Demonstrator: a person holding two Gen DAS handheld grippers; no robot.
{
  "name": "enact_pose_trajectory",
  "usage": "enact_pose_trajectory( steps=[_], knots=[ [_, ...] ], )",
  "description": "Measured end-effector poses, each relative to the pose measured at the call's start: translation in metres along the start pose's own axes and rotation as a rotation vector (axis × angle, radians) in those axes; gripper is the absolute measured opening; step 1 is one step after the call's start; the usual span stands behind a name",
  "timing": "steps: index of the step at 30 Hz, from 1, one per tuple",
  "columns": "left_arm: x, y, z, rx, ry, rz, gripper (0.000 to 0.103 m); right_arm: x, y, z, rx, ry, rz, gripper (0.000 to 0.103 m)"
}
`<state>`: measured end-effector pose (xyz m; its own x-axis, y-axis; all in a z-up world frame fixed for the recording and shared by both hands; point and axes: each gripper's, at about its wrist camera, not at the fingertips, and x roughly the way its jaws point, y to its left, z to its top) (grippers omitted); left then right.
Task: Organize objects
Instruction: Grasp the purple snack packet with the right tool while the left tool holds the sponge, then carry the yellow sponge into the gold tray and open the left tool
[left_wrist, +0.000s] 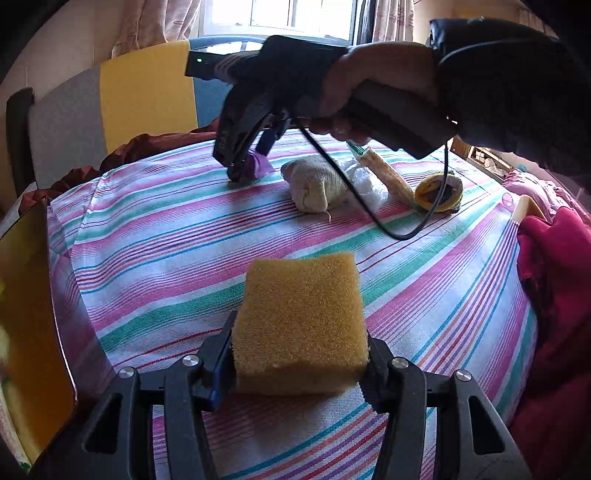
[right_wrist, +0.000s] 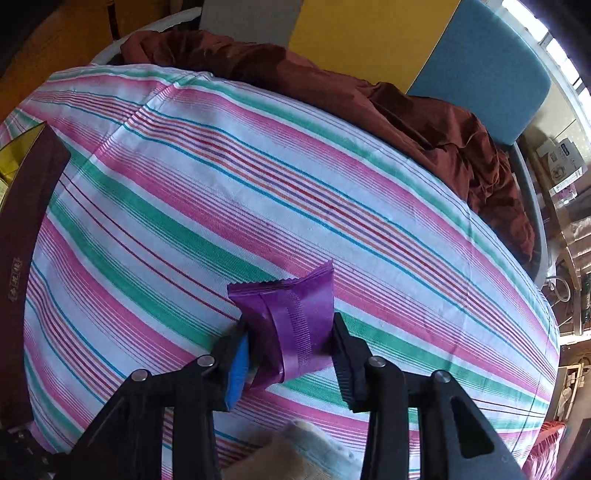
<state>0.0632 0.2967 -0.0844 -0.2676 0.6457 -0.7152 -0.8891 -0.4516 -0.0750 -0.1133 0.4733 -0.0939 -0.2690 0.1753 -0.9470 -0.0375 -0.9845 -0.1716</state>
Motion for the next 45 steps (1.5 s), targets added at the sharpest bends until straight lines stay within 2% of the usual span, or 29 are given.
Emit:
enact_pose_trajectory(
  steps=[8,13,18,25,29,39,42,45],
  knots=[
    [0.0,0.0,0.001,0.007,-0.001,0.007,0.057,-0.015,0.037,-0.014,-0.003,-0.016,0.136,0.036],
    [0.0,0.0,0.001,0.011,-0.003,0.01,0.057,-0.03,0.051,-0.049,-0.003,-0.007,0.183,0.036],
    [0.001,0.0,0.002,0.017,-0.005,0.019,0.057,-0.043,0.046,-0.089,0.062,-0.016,0.23,0.036],
    [0.004,0.0,0.002,0.033,-0.004,0.041,0.057,-0.046,0.02,-0.131,0.231,-0.071,0.249,0.035],
    [0.006,0.002,0.004,0.034,0.003,0.056,0.057,-0.045,0.025,-0.131,0.207,-0.077,0.218,0.034],
    [0.001,-0.002,0.008,0.017,0.04,0.089,0.054,-0.044,0.019,-0.139,0.189,-0.088,0.209,0.034],
    [-0.006,-0.003,0.008,-0.007,0.05,0.089,0.054,-0.042,0.021,-0.137,0.187,-0.088,0.207,0.034],
    [-0.023,-0.007,0.013,-0.018,0.022,0.079,0.054,-0.039,0.025,-0.133,0.185,-0.091,0.203,0.035]
  ],
)
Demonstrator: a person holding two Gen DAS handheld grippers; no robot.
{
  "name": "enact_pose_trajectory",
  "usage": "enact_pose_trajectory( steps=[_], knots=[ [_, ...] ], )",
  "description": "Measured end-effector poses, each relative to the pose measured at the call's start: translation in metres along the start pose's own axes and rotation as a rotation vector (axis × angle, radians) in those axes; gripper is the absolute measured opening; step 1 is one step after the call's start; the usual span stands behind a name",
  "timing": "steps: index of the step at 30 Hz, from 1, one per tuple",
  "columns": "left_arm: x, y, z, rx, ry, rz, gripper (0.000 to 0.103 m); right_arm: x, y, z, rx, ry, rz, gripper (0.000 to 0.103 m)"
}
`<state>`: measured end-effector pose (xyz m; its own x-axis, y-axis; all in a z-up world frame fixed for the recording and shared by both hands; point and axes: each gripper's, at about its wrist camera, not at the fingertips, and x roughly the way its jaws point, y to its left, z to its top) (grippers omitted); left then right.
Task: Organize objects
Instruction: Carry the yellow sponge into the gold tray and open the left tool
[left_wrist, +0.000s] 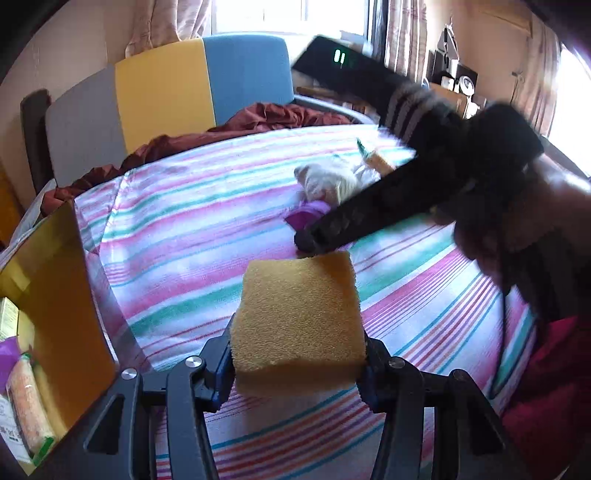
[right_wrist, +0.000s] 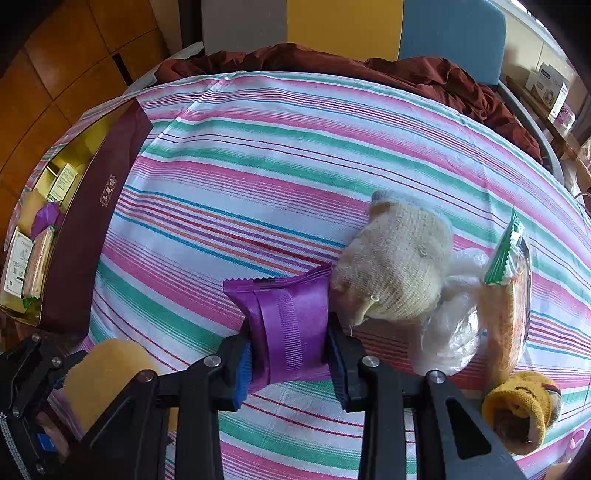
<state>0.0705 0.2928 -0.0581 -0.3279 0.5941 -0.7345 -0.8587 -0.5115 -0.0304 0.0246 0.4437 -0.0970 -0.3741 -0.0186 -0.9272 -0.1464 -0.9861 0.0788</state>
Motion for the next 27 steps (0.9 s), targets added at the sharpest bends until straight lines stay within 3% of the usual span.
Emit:
enact_pose_trajectory(
  steps=[10,19,27],
  knots=[
    [-0.042,0.006,0.013,-0.049,-0.056,0.009,0.054,-0.002,0.002,-0.003,-0.017,-0.012,-0.024,0.035],
    [-0.075,0.04,0.019,-0.141,-0.109,0.054,0.054,-0.003,0.007,-0.006,-0.042,-0.023,-0.056,0.035],
    [-0.107,0.123,-0.001,-0.356,-0.12,0.124,0.054,-0.004,0.01,-0.007,-0.067,-0.027,-0.082,0.035]
  ],
)
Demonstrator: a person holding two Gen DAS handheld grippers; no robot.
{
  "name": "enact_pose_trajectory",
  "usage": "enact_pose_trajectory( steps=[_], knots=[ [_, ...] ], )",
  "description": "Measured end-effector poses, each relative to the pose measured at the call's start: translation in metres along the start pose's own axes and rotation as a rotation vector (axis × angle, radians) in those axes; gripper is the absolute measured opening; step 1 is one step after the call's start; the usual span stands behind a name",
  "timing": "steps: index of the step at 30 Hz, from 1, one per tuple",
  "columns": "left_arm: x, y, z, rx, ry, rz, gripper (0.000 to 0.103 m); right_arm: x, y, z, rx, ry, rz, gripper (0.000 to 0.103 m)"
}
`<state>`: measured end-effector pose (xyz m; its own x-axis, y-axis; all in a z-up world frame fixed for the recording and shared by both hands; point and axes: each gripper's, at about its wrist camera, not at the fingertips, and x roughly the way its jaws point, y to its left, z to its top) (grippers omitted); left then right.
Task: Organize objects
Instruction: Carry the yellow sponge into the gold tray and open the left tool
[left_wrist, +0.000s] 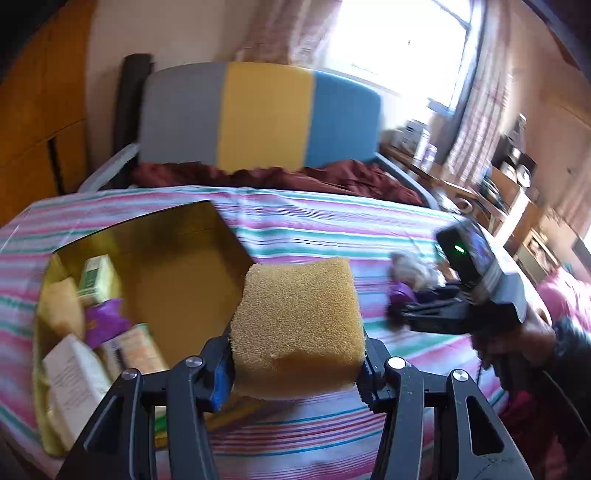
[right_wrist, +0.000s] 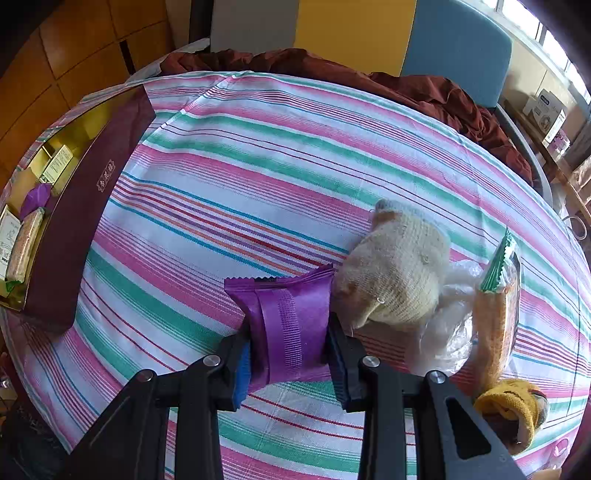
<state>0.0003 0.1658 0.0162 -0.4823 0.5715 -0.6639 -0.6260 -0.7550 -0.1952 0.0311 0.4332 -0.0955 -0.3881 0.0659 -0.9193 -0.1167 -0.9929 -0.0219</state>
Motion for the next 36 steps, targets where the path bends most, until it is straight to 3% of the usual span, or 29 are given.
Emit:
enact_pose_trajectory(
  steps=[4,8,16,19,27,36],
  knots=[
    [-0.003,0.065,0.014,-0.135,0.018,0.073,0.054,0.0,0.002,0.0,-0.012,0.0,-0.013,0.035],
    [0.011,0.121,0.023,-0.288,0.091,0.106,0.054,0.0,0.003,0.001,-0.019,0.001,-0.019,0.035],
    [0.056,0.16,0.026,-0.408,0.192,0.175,0.054,0.0,0.004,0.001,-0.025,0.0,-0.024,0.035],
    [0.071,0.168,0.025,-0.419,0.232,0.221,0.055,0.0,0.005,0.002,-0.026,0.0,-0.025,0.035],
    [0.07,0.168,0.02,-0.395,0.231,0.266,0.062,0.0,0.006,0.002,-0.035,-0.001,-0.031,0.035],
    [0.029,0.148,0.008,-0.322,0.114,0.332,0.064,0.0,0.006,0.002,-0.038,-0.003,-0.035,0.035]
  ],
)
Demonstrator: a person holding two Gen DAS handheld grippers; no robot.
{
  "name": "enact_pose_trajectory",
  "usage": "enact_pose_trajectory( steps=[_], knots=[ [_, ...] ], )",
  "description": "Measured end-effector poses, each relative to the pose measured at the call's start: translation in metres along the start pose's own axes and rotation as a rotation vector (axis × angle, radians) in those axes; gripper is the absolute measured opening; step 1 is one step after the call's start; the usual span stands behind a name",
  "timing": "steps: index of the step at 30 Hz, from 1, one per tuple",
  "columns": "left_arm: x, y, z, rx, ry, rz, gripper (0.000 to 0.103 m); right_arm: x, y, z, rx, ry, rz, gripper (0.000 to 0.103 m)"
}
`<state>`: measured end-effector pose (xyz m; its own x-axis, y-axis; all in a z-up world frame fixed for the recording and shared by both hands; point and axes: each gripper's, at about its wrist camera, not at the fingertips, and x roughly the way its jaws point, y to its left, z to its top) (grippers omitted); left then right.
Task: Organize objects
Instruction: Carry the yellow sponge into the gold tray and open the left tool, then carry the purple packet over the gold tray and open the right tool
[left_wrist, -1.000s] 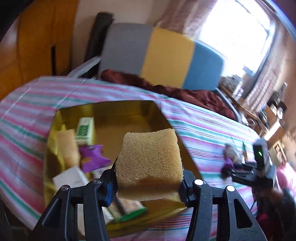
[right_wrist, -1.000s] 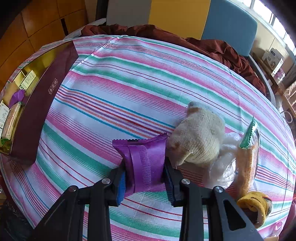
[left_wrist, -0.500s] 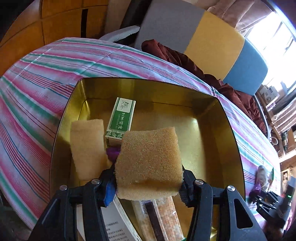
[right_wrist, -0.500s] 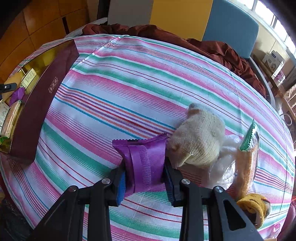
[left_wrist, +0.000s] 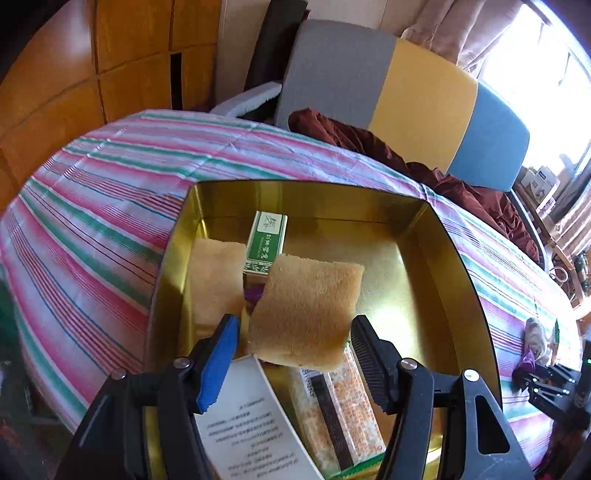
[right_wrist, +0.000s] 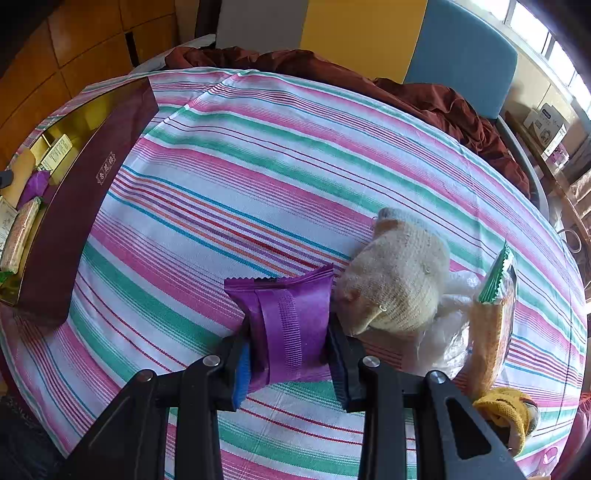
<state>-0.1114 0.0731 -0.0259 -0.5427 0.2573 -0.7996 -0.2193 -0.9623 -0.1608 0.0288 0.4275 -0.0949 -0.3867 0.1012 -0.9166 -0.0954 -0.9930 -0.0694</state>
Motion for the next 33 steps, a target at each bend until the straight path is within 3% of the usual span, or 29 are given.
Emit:
enact_pose_trajectory(
  steps=[12,21,26,33],
  knots=[
    [-0.059,-0.017,-0.037,0.149,-0.168,0.04,0.07,-0.001,0.004,-0.001,0.003,-0.006,-0.029,0.035],
    [-0.075,-0.025,-0.05,0.19,-0.194,0.008,0.07,-0.004,0.009,0.0,0.041,-0.006,-0.072,0.034],
    [-0.076,-0.018,-0.055,0.174,-0.19,-0.002,0.07,-0.024,0.025,0.012,0.085,-0.049,0.002,0.034],
    [-0.081,0.008,-0.059,0.118,-0.199,0.012,0.07,-0.083,0.092,0.049,-0.023,-0.194,0.128,0.034]
  ],
)
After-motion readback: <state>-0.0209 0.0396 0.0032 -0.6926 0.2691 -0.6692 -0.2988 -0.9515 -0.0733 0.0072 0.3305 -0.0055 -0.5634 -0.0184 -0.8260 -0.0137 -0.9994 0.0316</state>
